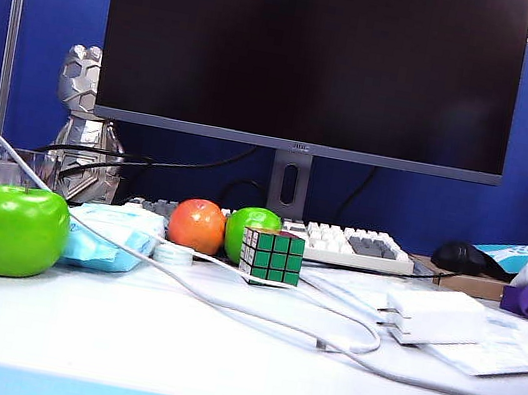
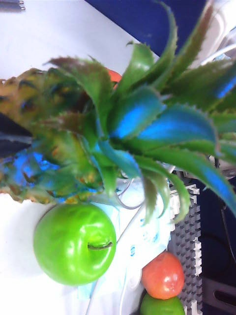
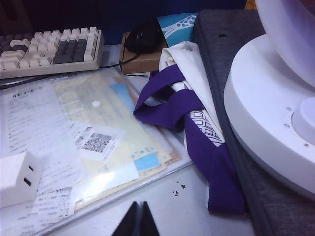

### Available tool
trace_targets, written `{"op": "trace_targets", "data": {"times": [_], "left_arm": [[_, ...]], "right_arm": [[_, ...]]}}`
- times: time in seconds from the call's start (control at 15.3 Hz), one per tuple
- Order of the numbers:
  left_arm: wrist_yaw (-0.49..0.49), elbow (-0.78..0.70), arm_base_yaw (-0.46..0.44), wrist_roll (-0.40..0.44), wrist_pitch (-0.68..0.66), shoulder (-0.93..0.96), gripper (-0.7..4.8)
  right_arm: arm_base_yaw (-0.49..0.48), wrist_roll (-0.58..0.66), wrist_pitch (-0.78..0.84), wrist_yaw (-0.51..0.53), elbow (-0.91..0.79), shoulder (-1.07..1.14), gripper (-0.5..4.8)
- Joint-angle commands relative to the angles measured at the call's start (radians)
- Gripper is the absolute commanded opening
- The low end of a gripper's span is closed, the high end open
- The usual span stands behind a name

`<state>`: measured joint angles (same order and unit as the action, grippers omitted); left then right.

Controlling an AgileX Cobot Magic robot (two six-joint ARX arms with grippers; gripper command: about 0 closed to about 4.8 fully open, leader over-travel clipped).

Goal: Pick up the Type-C charging cable and the charging base, insert one end of the Type-C charger into the corresponding slot on the base, and finally place the plugged-in charger back on the table.

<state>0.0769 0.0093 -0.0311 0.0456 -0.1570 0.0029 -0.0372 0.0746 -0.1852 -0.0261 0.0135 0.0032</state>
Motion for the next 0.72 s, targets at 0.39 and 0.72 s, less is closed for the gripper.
{"op": "trace_targets", "data": {"times": [0.39, 0.72], "left_arm": [[0.011, -0.001, 0.0, 0.003, -0.01, -0.002, -0.01], [-0.043, 0.063, 0.0, -0.185, 0.15, -0.002, -0.03]], "right_arm": [[0.002, 0.005, -0.011, 0.003, -0.001, -0.002, -0.06], [0.002, 0.144, 0.032, 0.003, 0.173, -0.001, -0.06]]}}
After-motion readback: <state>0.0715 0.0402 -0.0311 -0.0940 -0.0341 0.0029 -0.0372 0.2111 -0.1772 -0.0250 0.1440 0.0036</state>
